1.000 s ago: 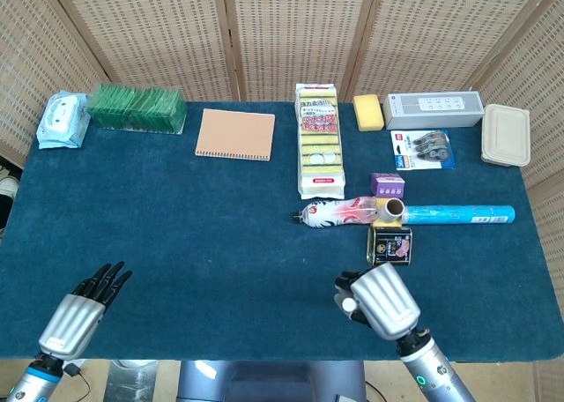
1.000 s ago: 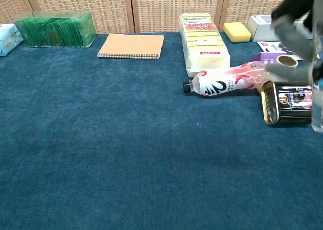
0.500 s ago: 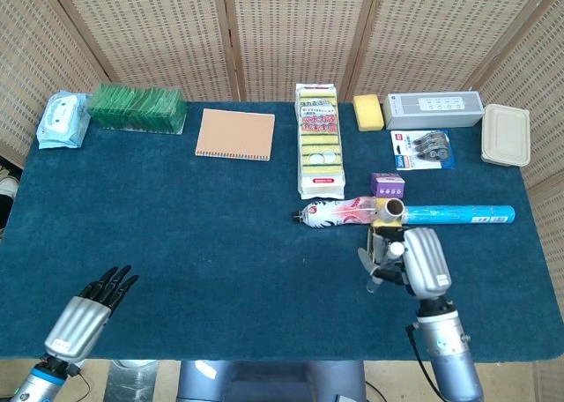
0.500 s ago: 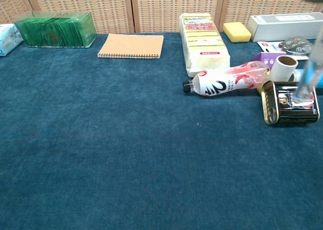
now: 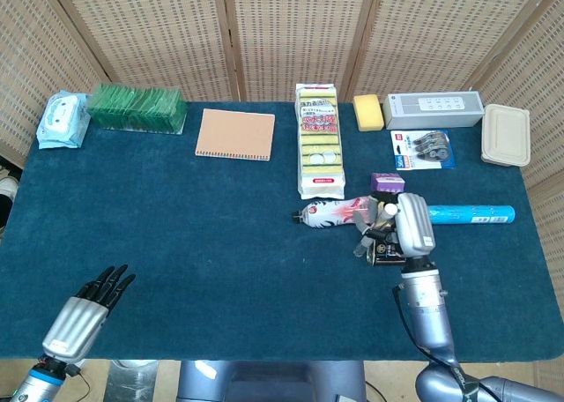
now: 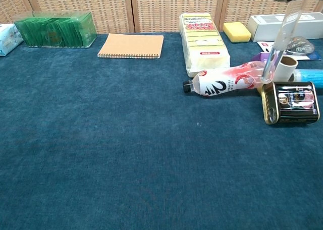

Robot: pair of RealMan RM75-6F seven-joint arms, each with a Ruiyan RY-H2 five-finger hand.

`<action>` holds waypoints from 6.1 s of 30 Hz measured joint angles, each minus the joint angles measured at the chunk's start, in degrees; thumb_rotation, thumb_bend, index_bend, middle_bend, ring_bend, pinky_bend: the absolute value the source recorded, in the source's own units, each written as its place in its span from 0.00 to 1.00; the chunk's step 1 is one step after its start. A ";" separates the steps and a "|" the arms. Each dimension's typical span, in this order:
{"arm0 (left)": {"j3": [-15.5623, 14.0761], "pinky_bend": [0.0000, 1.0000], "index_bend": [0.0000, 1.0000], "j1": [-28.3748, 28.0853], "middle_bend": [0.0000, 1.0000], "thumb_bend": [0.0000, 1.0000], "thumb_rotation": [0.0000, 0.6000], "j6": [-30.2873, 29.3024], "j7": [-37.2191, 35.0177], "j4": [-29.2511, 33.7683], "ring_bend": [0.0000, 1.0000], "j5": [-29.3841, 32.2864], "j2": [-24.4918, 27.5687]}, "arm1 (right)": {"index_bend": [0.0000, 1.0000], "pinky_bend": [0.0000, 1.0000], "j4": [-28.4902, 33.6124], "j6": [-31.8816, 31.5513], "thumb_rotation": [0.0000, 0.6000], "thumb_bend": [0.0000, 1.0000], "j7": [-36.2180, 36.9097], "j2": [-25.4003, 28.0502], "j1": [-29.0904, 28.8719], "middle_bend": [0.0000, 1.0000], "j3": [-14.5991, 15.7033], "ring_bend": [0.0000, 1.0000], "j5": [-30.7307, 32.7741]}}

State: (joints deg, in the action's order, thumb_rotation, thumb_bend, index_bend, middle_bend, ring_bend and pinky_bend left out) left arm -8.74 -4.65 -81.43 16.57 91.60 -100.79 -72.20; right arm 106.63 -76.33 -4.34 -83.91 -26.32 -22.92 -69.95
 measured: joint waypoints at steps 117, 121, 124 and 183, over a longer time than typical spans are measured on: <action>-0.63 0.26 0.04 -0.26 0.03 0.21 1.00 2.45 4.45 -0.80 0.04 1.25 -3.69 | 0.80 1.00 -55.23 8.58 1.00 0.37 42.80 -8.43 -10.31 1.00 5.59 1.00 -7.59; -0.67 0.26 0.04 -0.25 0.03 0.21 1.00 2.47 4.46 -0.76 0.04 1.27 -3.62 | 0.80 1.00 -56.43 8.82 1.00 0.37 42.70 -9.32 -10.63 1.00 5.76 1.00 -7.67; -0.71 0.26 0.04 -0.24 0.03 0.21 1.00 2.50 4.42 -0.77 0.04 1.26 -3.61 | 0.80 1.00 -57.41 8.72 1.00 0.37 42.49 -10.06 -10.86 1.00 5.91 1.00 -7.84; -0.88 0.26 0.04 -0.37 0.03 0.21 1.00 2.78 3.75 -1.28 0.04 1.02 -4.00 | 0.47 0.54 -63.22 11.88 1.00 0.31 45.56 -12.99 -9.91 0.53 9.60 0.56 -9.35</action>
State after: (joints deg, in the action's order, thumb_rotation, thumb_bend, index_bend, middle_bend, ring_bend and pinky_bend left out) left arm -9.62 -5.02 -78.64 20.33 90.32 -99.77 -76.20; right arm 43.41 -64.45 41.21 -96.90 -36.23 -13.32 -79.30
